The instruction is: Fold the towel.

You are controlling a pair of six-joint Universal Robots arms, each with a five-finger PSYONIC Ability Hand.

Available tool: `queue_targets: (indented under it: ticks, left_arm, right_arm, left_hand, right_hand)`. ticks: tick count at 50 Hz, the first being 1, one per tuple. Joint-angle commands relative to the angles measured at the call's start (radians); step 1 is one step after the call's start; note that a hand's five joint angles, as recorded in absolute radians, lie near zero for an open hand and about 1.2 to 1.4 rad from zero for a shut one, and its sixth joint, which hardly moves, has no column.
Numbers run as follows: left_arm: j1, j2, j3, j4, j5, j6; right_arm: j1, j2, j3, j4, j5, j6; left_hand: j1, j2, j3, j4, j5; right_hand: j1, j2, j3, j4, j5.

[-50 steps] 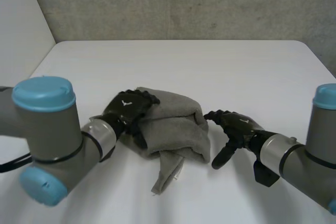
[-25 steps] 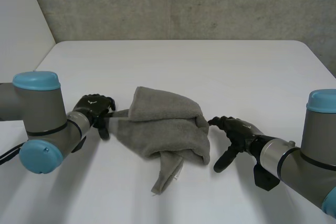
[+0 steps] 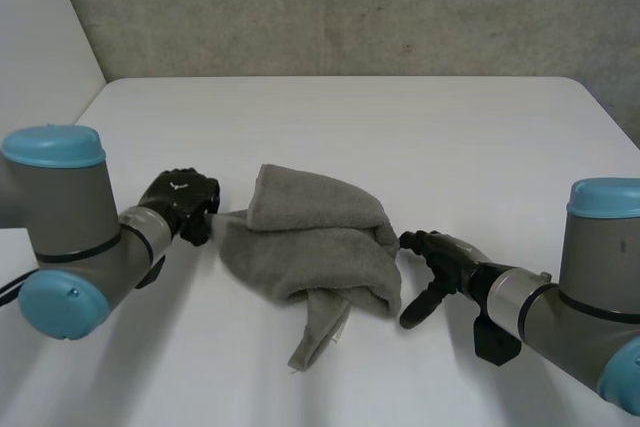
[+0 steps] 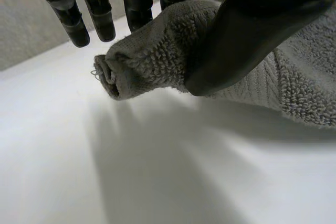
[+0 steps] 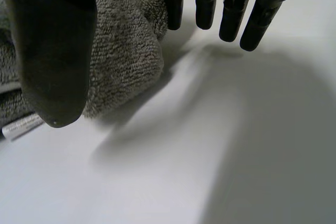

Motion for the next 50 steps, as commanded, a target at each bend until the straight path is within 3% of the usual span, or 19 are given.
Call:
queue_targets:
  ticks: [1, 5, 10, 12, 16, 18, 28, 32, 33, 34, 50]
  left_arm:
    - [0.014, 0.106, -0.030, 0.000, -0.001, -0.001]
    - [0.021, 0.177, -0.043, 0.000, -0.001, 0.001]
    - [0.054, 0.234, -0.057, 0.000, 0.001, 0.002]
    - [0.063, 0.245, -0.059, 0.000, -0.001, 0.002]
    - [0.084, 0.256, -0.062, 0.000, -0.001, 0.001]
    - [0.093, 0.264, -0.063, -0.001, -0.001, -0.001]
    - [0.112, 0.322, -0.080, -0.004, 0.061, -0.067]
    - [0.112, 0.331, -0.079, -0.004, 0.062, -0.082]
    - [0.110, 0.334, -0.080, -0.004, 0.062, -0.085]
    - [0.110, 0.334, -0.080, -0.004, 0.062, -0.085]
    - [0.107, 0.339, -0.099, -0.004, 0.062, -0.090]
  right_arm:
    - [0.012, 0.054, -0.060, -0.002, -0.002, 0.057]
    - [0.026, 0.076, -0.086, 0.000, -0.002, 0.071]
    - [0.065, 0.086, -0.109, -0.002, -0.003, 0.102]
    - [0.077, 0.083, -0.108, -0.002, -0.003, 0.113]
    - [0.081, 0.073, -0.098, -0.003, -0.005, 0.114]
    - [0.081, 0.054, -0.083, -0.005, -0.026, 0.117]
    - [0.086, -0.003, -0.045, -0.012, -0.171, 0.171]
    - [0.104, -0.010, -0.057, -0.023, -0.161, 0.163]
    - [0.112, -0.012, -0.065, -0.022, -0.152, 0.159]
    - [0.117, -0.015, -0.072, -0.017, -0.142, 0.156]
    - [0.137, 0.017, -0.089, -0.026, -0.097, 0.154]
  left_hand:
    - [0.084, 0.098, -0.045, -0.056, 0.072]
    - [0.078, 0.092, -0.045, -0.056, 0.066]
    - [0.075, 0.089, -0.045, -0.056, 0.063]
    - [0.075, 0.089, -0.045, -0.056, 0.063]
    - [0.075, 0.089, -0.045, -0.056, 0.063]
    - [0.075, 0.089, -0.045, -0.056, 0.063]
    - [0.075, 0.089, -0.045, -0.056, 0.063]
    - [0.075, 0.089, -0.045, -0.056, 0.063]
    - [0.075, 0.089, -0.045, -0.056, 0.063]
    - [0.075, 0.089, -0.045, -0.056, 0.063]
    - [0.067, 0.080, -0.045, -0.056, 0.054]
  right_hand:
    - [0.025, 0.033, -0.033, -0.053, 0.011]
    - [0.046, 0.054, -0.033, -0.053, 0.031]
    - [0.272, 0.280, -0.033, -0.053, 0.257]
    - [0.546, 0.555, -0.033, -0.053, 0.532]
    - [0.782, 0.791, -0.033, -0.053, 0.768]
    - [1.066, 1.074, -0.033, -0.053, 1.052]
    - [1.072, 1.081, -0.033, -0.053, 1.058]
    - [1.072, 1.081, -0.033, -0.053, 1.058]
    - [0.713, 0.721, -0.033, -0.053, 0.698]
    - [0.506, 0.514, -0.033, -0.053, 0.491]
    - [0.515, 0.524, -0.033, -0.053, 0.501]
